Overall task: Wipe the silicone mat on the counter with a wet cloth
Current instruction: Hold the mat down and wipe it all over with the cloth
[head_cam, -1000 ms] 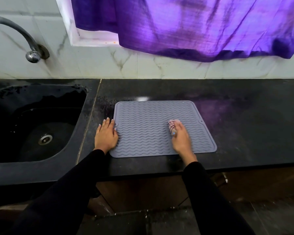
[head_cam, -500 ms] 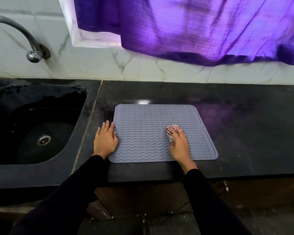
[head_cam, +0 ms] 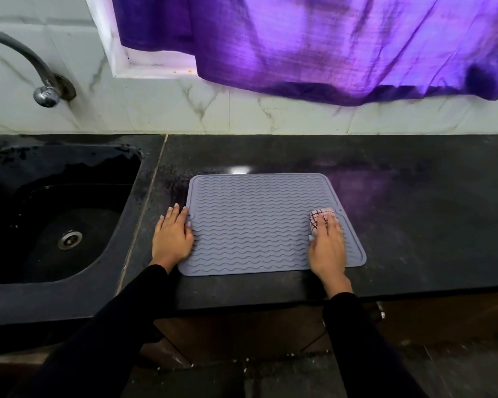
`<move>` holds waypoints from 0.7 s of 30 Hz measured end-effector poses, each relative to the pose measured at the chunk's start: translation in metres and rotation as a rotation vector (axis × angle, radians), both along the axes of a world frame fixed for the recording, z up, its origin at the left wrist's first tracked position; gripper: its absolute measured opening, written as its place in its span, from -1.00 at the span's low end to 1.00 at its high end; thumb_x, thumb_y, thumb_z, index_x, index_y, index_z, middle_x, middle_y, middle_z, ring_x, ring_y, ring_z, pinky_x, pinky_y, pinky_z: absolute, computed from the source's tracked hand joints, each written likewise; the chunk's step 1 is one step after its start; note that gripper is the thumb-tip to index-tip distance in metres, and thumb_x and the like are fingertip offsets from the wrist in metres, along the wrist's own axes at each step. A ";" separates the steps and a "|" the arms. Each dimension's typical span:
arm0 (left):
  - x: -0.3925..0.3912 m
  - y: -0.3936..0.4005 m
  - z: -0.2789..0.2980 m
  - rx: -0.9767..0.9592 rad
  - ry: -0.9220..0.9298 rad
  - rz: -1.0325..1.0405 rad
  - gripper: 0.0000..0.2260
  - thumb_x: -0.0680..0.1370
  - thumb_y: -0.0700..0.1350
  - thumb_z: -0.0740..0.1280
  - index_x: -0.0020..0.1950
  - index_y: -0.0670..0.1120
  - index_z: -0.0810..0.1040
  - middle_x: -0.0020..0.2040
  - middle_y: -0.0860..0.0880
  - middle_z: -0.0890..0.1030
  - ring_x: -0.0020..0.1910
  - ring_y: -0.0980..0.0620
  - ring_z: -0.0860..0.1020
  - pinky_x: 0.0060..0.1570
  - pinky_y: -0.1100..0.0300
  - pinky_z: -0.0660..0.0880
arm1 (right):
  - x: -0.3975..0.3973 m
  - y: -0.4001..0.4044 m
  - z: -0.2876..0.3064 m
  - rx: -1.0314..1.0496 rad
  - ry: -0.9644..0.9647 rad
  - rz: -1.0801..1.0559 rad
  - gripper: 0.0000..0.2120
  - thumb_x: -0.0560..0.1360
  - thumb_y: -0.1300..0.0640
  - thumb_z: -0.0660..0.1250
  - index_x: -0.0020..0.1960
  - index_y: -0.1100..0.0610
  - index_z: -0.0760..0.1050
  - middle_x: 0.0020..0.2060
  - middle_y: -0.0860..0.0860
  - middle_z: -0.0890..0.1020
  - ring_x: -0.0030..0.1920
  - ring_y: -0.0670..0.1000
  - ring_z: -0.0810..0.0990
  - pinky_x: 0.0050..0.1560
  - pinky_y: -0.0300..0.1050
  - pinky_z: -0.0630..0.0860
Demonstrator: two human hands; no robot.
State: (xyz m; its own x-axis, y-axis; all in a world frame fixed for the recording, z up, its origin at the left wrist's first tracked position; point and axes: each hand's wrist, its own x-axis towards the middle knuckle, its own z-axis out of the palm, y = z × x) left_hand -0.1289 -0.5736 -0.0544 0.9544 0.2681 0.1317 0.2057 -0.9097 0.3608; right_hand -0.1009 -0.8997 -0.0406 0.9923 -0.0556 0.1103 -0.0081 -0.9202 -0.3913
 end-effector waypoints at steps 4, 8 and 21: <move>0.001 0.000 -0.001 -0.001 -0.004 0.000 -0.42 0.48 0.02 -0.09 0.46 -0.14 0.24 0.49 -0.16 0.21 0.49 -0.09 0.13 0.47 0.01 -0.01 | 0.007 -0.002 -0.002 0.015 -0.021 0.008 -0.40 0.52 0.26 0.21 0.51 0.14 0.12 0.52 0.09 0.11 0.52 0.11 0.05 0.52 -0.02 0.00; 0.000 -0.001 0.000 0.002 -0.002 0.000 -0.43 0.48 0.03 -0.09 0.46 -0.15 0.23 0.49 -0.16 0.21 0.50 -0.09 0.13 0.47 0.01 -0.01 | 0.015 -0.011 0.000 0.238 -0.011 0.037 -0.43 0.50 0.36 0.20 0.48 0.12 0.22 0.49 0.04 0.22 0.49 0.06 0.17 0.48 -0.07 0.11; -0.001 -0.003 0.002 0.002 0.011 -0.009 -0.56 0.60 -0.09 0.04 0.47 -0.18 0.20 0.50 -0.18 0.18 0.50 -0.11 0.12 0.48 -0.01 -0.01 | 0.026 -0.038 0.029 0.550 -0.080 -0.362 -0.56 0.55 0.28 0.17 0.41 0.09 0.36 0.38 0.10 0.41 0.36 0.15 0.39 0.39 0.00 0.31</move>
State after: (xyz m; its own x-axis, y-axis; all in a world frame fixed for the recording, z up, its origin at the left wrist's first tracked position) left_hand -0.1303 -0.5763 -0.0526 0.9581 0.2596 0.1213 0.2019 -0.9120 0.3569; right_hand -0.0748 -0.9380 -0.0121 0.8901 -0.4537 0.0433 -0.2310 -0.5310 -0.8153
